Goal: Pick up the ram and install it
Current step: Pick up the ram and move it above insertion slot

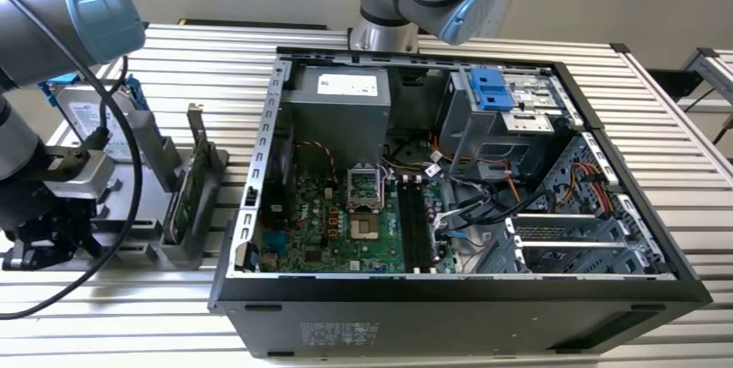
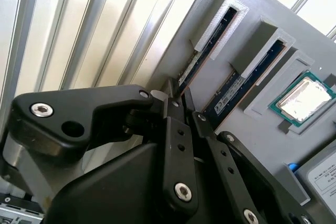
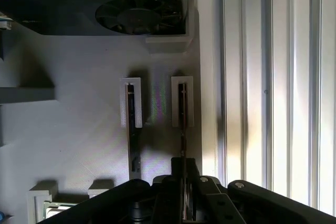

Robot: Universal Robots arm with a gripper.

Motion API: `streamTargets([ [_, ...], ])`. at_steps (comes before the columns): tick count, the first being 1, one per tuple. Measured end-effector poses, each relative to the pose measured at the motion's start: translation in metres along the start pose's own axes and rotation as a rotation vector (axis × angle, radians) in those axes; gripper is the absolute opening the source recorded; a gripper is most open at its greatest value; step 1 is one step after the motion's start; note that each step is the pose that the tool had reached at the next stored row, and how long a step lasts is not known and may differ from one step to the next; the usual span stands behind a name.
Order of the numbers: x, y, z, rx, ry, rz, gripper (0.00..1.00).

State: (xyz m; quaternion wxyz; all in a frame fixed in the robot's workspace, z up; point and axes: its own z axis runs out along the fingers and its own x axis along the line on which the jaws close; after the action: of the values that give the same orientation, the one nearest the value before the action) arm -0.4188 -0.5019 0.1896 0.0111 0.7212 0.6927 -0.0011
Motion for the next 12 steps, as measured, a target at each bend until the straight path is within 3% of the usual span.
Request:
streamTargets([
  [12,-0.0005,0.0000,0.0000,0.0000,0.0000,0.000,0.00],
])
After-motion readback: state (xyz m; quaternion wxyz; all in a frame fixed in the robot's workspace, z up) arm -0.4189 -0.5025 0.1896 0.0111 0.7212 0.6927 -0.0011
